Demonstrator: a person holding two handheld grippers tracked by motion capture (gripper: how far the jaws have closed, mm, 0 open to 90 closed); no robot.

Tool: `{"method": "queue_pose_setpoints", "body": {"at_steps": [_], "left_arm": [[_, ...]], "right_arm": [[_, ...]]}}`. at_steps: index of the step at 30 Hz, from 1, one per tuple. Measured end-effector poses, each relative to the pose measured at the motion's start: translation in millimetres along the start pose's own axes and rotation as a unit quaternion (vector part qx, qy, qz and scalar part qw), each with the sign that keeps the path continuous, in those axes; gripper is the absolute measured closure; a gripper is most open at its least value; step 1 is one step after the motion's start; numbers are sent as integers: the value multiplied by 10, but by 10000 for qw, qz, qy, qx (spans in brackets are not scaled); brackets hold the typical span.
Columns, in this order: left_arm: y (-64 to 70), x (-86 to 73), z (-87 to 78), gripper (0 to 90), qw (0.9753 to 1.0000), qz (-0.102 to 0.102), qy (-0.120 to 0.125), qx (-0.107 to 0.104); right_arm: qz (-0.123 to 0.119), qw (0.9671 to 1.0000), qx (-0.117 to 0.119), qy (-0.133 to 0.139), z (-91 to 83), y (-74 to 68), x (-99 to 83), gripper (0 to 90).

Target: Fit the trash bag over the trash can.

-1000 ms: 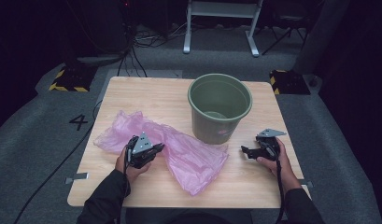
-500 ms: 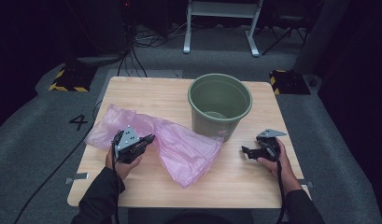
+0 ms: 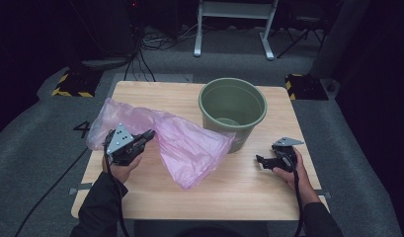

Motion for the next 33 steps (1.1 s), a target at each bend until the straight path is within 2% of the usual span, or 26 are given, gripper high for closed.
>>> {"method": "queue_pose_setpoints", "body": {"at_steps": [4, 13, 17, 24, 33], "left_arm": [[-88, 142, -93, 892, 9997, -32, 220, 117], [-201, 548, -224, 892, 9976, 223, 567, 326], [-268, 694, -331, 892, 9963, 202, 743, 375], [-312, 946, -468, 892, 9939, 326, 968, 420], [-437, 1189, -541, 892, 9918, 375, 1082, 560]], "right_arm": [[-1, 10000, 1, 0, 0, 0, 0, 147], [3, 10000, -3, 1, 0, -1, -1, 148], [3, 10000, -3, 2, 0, -1, -1, 147], [14, 10000, -10, 6, 0, -2, -1, 147], [16, 10000, -13, 6, 0, -2, -1, 147]]}}
Point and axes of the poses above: each handheld gripper's, and its own axes: z roughly forward along the jaws, x roughly out of its top, y roughly to its right, the point moved 7 cm from there along z, roughly forward along the jaws, and after that the axes turned 8 degrees about z, right-handed, at the moved point
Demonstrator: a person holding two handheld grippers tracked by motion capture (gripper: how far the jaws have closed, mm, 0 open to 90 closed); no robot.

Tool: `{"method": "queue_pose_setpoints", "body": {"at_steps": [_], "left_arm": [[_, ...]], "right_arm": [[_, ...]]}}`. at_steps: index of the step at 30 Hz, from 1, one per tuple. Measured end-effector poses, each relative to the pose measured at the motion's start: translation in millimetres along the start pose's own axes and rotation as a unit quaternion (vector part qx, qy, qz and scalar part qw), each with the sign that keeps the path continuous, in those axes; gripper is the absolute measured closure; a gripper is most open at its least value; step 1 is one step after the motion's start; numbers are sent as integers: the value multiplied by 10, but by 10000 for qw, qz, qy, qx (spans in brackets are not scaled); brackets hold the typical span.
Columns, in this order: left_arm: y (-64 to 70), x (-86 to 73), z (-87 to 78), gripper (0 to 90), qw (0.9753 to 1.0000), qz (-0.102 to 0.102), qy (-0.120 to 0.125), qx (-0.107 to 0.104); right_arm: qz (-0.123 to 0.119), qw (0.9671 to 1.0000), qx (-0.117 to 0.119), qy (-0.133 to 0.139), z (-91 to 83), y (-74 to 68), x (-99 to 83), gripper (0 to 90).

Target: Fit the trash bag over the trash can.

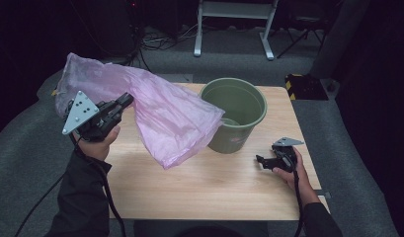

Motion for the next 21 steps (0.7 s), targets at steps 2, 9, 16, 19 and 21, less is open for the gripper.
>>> {"method": "queue_pose_setpoints", "body": {"at_steps": [2, 9, 16, 19, 21], "left_arm": [[-56, 62, 4, 892, 9999, -67, 67, 40], [-42, 179, 251, 892, 9996, 221, -131, 132], [100, 193, 650, 892, 9980, 462, -389, 180], [134, 190, 808, 892, 9969, 551, -505, 251], [156, 183, 912, 892, 9957, 626, -596, 343]], "right_arm": [[0, 10000, -1, 2, 0, 0, 0, 147], [-2, 10000, -4, 3, 0, 0, 0, 148], [0, 10000, -3, 2, 0, 0, 0, 148], [-4, 10000, 1, 0, -1, 0, -1, 148], [-18, 10000, 15, -6, -3, 0, -3, 148]]}}
Point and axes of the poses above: each handheld gripper's, and its own axes: z roughly forward along the jaws, x roughly out of its top, y roughly to its right, the point moved 7 cm from there along z, roughly forward along the jaws, and after that the axes turned 8 degrees about z, right-handed, at the moved point
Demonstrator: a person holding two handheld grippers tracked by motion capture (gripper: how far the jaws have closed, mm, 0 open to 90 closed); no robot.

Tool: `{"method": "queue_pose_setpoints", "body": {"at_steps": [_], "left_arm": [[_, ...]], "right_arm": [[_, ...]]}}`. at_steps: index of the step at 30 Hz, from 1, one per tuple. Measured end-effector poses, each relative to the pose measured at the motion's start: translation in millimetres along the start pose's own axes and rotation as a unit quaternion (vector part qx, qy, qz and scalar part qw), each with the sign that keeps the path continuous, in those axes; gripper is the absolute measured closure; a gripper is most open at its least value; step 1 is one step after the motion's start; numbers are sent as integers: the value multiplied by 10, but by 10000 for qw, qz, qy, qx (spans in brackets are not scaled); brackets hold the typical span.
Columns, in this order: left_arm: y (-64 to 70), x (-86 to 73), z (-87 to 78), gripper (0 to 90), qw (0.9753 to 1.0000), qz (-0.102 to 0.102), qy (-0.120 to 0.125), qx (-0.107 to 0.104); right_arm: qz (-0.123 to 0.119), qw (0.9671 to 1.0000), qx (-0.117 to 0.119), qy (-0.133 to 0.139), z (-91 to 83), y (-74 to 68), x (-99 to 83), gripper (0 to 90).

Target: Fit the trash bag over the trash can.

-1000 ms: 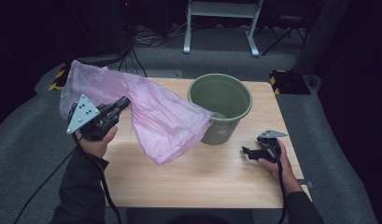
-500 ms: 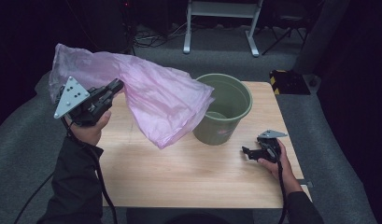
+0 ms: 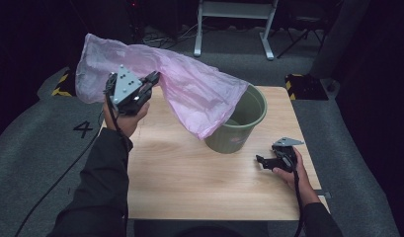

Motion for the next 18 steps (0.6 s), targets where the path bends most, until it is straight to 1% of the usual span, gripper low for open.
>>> {"method": "queue_pose_setpoints", "body": {"at_steps": [1, 2, 3, 4, 5, 6, 7, 9, 10, 11, 12, 13, 16, 18], "left_arm": [[20, 5, 51, 892, 10000, -12, -33, 48], [37, 8, 98, 892, 9999, 43, -68, 110], [37, 8, 98, 892, 9999, 43, -68, 110], [92, 14, 189, 892, 9998, 87, -112, 142], [128, 12, 234, 892, 9998, 97, -134, 119], [161, 5, 276, 892, 9996, 170, -186, 100], [198, -2, 318, 892, 9994, 226, -236, 130], [271, -16, 397, 892, 9990, 319, -310, 64], [301, -25, 434, 892, 9987, 352, -347, 77], [321, -34, 469, 892, 9985, 385, -386, 100], [339, -45, 504, 892, 9983, 385, -424, 98], [353, -56, 539, 892, 9982, 385, -441, 85], [386, -97, 630, 892, 9975, 401, -555, 169], [401, -110, 689, 893, 9971, 378, -612, 262]], "right_arm": [[-1, 10000, 3, 0, 0, 0, 0, 148], [-2, 10000, 4, -2, -1, 0, 0, 148], [-8, 10000, 11, -1, -1, 1, 0, 148], [-16, 10000, 13, -6, -2, 2, -1, 148], [-23, 10000, 23, -14, -3, 3, -1, 148], [-35, 10000, 30, -31, -6, 7, -1, 149], [-24, 10000, 23, -49, -12, 11, -2, 160], [4, 10000, -42, -6, -32, 23, 5, 211], [28, 10000, 30, 35, -50, 23, 13, 233], [80, 9998, 159, 93, -73, 17, 24, 238], [97, 9996, 203, 168, -105, 15, 43, 248], [75, 9994, 205, 267, -141, 10, 67, 265], [-57, 9981, 166, 593, -276, -21, 160, 290], [-28, 9968, 293, 740, -373, -58, 233, 290]]}}
Point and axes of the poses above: each handheld gripper's, and its own axes: z roughly forward along the jaws, x roughly out of its top, y roughly to its right, the point moved 7 cm from there along z, roughly forward along the jaws, and after that the axes turned 8 degrees about z, right-handed, at the moved point
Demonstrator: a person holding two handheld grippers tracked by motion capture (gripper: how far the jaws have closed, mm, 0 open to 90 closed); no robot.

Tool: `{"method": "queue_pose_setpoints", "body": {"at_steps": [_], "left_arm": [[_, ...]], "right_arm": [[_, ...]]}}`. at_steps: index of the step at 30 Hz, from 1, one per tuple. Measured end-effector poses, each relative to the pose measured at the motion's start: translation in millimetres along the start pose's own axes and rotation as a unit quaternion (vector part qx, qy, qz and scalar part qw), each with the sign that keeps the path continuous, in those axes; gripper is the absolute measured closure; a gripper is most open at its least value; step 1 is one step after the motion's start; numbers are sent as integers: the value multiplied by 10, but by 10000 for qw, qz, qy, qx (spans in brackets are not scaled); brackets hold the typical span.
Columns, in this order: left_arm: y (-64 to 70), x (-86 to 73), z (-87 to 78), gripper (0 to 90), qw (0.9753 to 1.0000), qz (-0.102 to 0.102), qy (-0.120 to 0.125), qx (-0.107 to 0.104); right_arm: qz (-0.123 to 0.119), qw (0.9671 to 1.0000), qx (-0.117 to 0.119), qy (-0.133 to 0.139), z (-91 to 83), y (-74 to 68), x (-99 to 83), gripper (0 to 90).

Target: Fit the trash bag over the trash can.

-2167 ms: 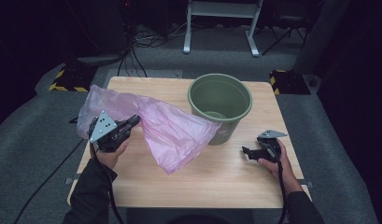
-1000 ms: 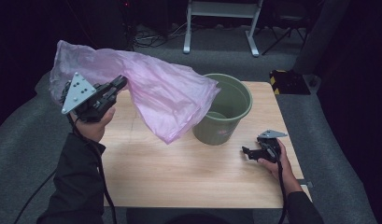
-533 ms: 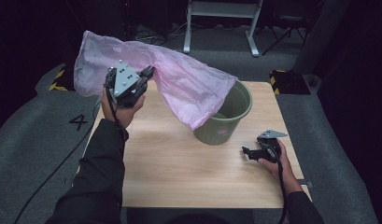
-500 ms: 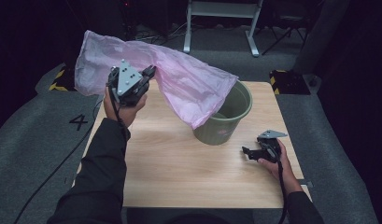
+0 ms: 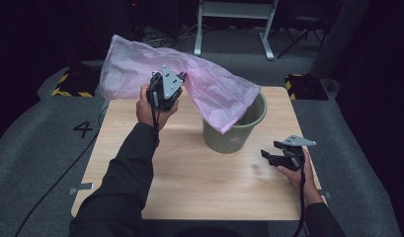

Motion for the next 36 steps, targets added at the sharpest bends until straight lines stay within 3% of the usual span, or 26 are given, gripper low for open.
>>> {"method": "queue_pose_setpoints", "body": {"at_steps": [4, 6, 8, 13, 17, 20, 26, 29, 32, 34, 36], "left_arm": [[67, 16, 107, 892, 9999, 73, -95, 20], [108, 20, 150, 892, 9999, 85, -149, -21], [150, 18, 188, 892, 9997, 123, -195, -62], [261, 15, 249, 892, 9994, 127, -243, -188], [333, 13, 260, 892, 9993, 166, -262, -212], [345, 1, 264, 892, 9993, 121, -258, -253], [343, -41, 271, 892, 9992, -34, -292, -262], [344, -47, 258, 892, 9992, -66, -286, -287], [337, -51, 231, 892, 9993, -70, -255, -281], [332, -54, 207, 893, 9993, -91, -214, -286], [333, -59, 199, 892, 9993, -110, -212, -297]], "right_arm": [[-95, 9992, 155, 345, -217, -112, 233, 303], [-204, 9993, 147, 279, -332, -171, 341, 302], [-329, 9983, 233, 431, -471, -252, 483, 302], [-589, 9929, 582, 851, -788, -495, 906, 302], [-761, 9868, 954, 1061, -924, -751, 1227, 310], [-1018, 9847, 1046, 956, -893, -961, 1391, 314], [-1151, 9814, 1407, 618, -608, -1287, 1528, 354], [-1219, 9812, 1423, 464, -477, -1368, 1554, 430], [-1388, 9814, 1284, 339, -381, -1387, 1568, 548], [-1300, 9811, 1391, 343, -364, -1391, 1576, 649], [-1349, 9809, 1357, 337, -355, -1389, 1574, 677]]}}
Point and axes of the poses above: each handheld gripper's, and its own axes: z roughly forward along the jaws, x roughly out of its top, y roughly to its right, the point moved 7 cm from there along z, roughly forward along the jaws, and after that the axes turned 8 degrees about z, right-handed, at the moved point
